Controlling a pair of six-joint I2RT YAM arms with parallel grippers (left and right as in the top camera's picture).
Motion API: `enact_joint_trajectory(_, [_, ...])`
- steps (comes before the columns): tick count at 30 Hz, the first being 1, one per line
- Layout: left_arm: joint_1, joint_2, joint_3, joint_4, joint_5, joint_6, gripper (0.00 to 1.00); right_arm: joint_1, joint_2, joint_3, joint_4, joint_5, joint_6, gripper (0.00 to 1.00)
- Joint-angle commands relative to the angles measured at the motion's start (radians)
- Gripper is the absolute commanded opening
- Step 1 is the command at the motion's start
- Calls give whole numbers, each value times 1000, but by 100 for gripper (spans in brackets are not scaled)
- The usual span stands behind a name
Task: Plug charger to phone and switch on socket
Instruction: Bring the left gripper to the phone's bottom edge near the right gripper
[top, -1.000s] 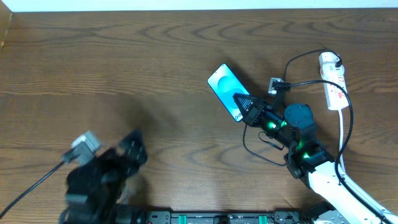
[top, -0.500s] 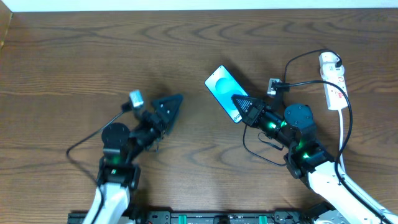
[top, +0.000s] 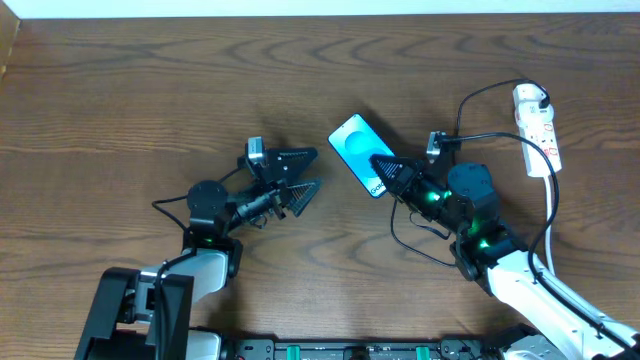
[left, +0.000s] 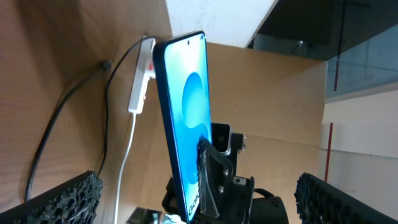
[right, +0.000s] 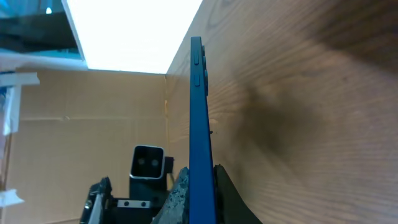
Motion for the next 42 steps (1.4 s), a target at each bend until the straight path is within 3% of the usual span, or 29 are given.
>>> enact_joint_trajectory(1, [-8, 3, 5, 13, -11, -55, 99, 22, -5, 8, 23, -9, 57, 1])
enact_joint_trajectory(13, [-69, 3, 5, 14, -158, -95, 91, 163, -4, 8, 67, 78, 109, 1])
enact_joint_trajectory(31, [-71, 3, 5, 117, -246, -145, 53, 262, -2, 8, 63, 102, 250, 1])
enact_joint_trajectory(42, [-71, 3, 5, 122, -199, -173, 50, 274, 68, 8, 119, 161, 251, 1])
